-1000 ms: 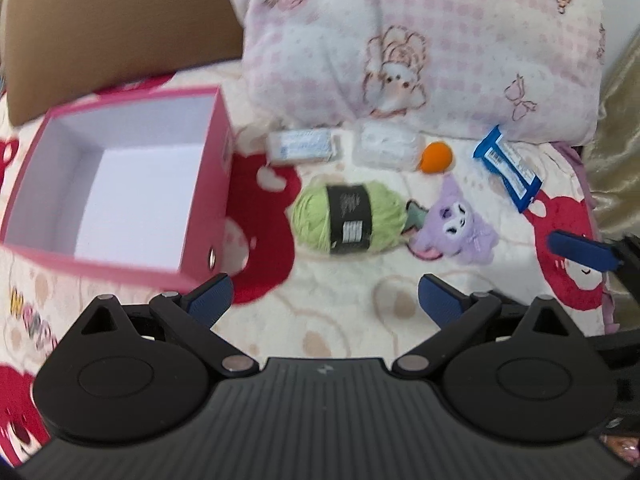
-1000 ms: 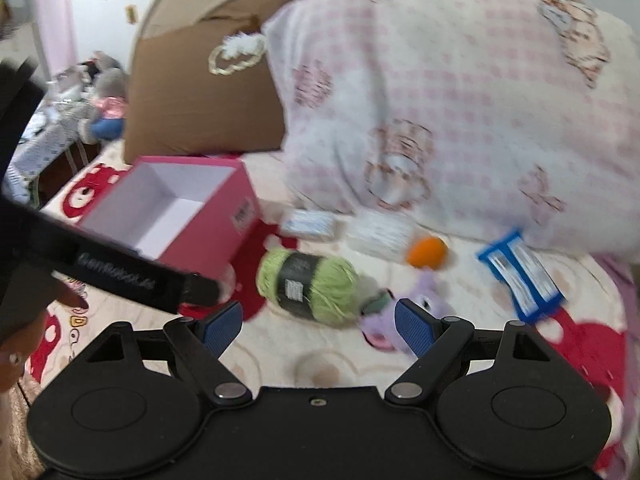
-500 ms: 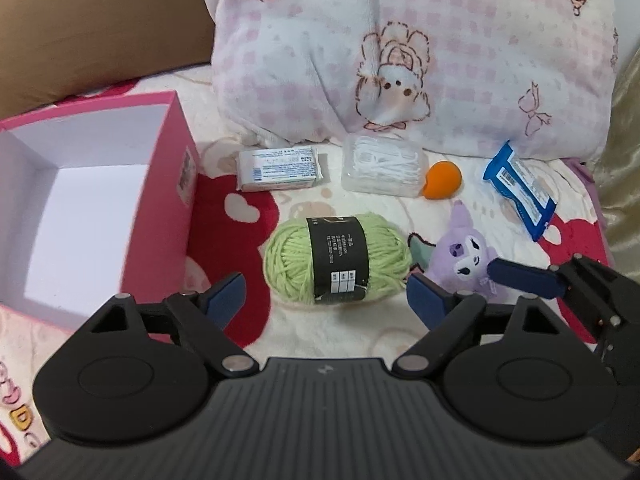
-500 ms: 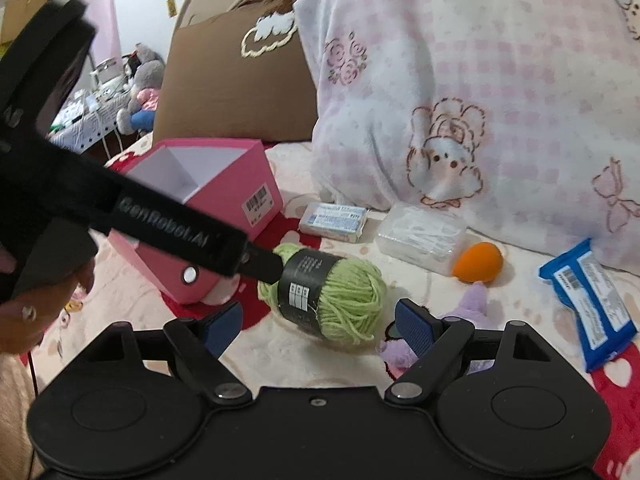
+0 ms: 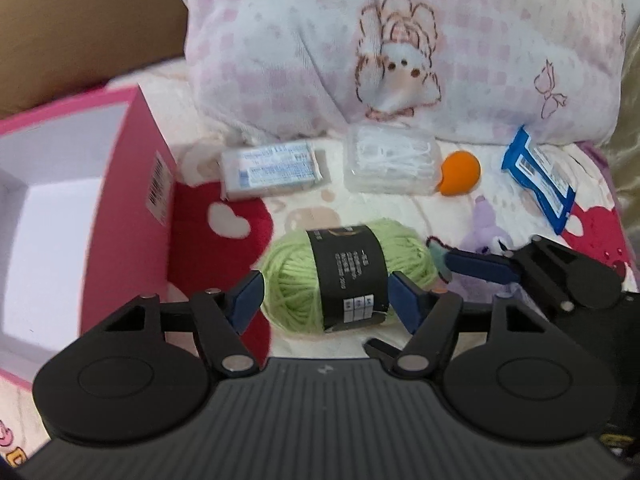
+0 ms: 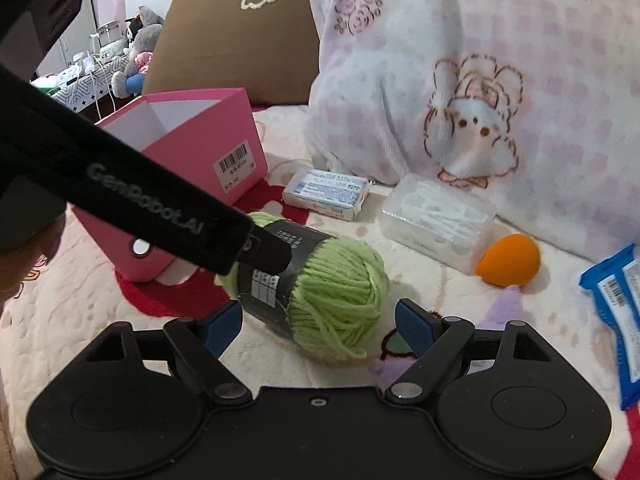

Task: Organize objects
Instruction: 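Move the left gripper to the green yarn skein and close on it, then lift the green yarn skein with the left gripper toward the pink box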

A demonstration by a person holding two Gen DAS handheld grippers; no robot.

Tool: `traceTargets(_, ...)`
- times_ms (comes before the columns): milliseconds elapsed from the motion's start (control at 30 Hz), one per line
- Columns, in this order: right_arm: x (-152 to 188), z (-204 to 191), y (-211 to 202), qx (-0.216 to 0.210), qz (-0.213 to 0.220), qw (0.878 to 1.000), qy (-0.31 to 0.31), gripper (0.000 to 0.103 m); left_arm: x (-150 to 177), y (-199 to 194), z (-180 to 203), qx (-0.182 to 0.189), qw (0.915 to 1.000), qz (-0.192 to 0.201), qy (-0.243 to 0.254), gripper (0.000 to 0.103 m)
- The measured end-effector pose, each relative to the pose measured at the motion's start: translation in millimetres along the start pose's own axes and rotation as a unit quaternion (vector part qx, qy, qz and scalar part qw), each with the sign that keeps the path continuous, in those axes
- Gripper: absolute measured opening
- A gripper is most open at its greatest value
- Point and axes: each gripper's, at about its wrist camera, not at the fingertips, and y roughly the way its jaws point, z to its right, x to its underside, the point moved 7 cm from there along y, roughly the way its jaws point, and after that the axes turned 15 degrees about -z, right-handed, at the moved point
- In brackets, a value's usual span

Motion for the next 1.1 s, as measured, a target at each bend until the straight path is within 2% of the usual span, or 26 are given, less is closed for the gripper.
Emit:
traceTargets(100, 0.3, 2.5, 10.4, -0.005, -0.011, 1.0, -0.001, 0.087, -2.8, 9.4, -6.0, 0.012, 0.9998, -0.017, -0.007, 0.068)
traceTargets(133, 0.6, 3.8, 13.1, -0.005, -0.014, 1.0, -0.001, 0.087, -3.1, 12.2, -7.3, 0.023, 0.9995, -0.02, -0.01, 0.061)
traceTargets(200, 0.7, 8.1, 17.6, -0.008, -0.017, 1.0, 0.004, 0.087, -2.2, 14.2, -9.3, 0.038, 0.9992, -0.01, -0.013, 0.058)
traceTargets(300, 1.6, 16.1, 24.3, -0.019, -0.017, 0.999, 0.021, 0.087, -1.7, 14.7, -6.3, 0.032, 0.9994, 0.012, -0.002, 0.055)
traceTargets(400, 1.7, 19.6, 30.3, -0.028, -0.019, 0.999, 0.023, 0.086, -3.3, 16.1, -4.1, 0.031, 0.9994, 0.016, 0.009, 0.055)
traceTargets(500, 0.9, 16.9, 36.6, -0.022, -0.036, 0.999, 0.015, 0.086, -3.5, 19.3, -7.9, 0.039, 0.9992, 0.01, -0.01, 0.057)
traceTargets(567, 0.1, 13.8, 34.8, -0.024, -0.027, 0.999, 0.016, 0.086, -3.0, 22.1, -9.9, 0.051, 0.9984, 0.007, -0.024, 0.058)
traceTargets(667, -0.7, 9.1, 39.1, -0.038, -0.032, 0.999, 0.021, 0.079, -0.1, 23.1, -6.1, 0.05, 0.9983, 0.018, -0.025, 0.059)
traceTargets(767, -0.8, 2.7, 39.3, -0.024, -0.031, 0.999, 0.007, 0.072, 4.1, 23.4, -3.2, 0.047, 0.9982, 0.028, -0.025, 0.058)
traceTargets(1100, -0.8, -2.6, 26.4, -0.03, -0.034, 0.999, 0.016, 0.066, 13.0, 14.8, 3.4, 0.055, 0.9977, 0.032, -0.021, 0.058)
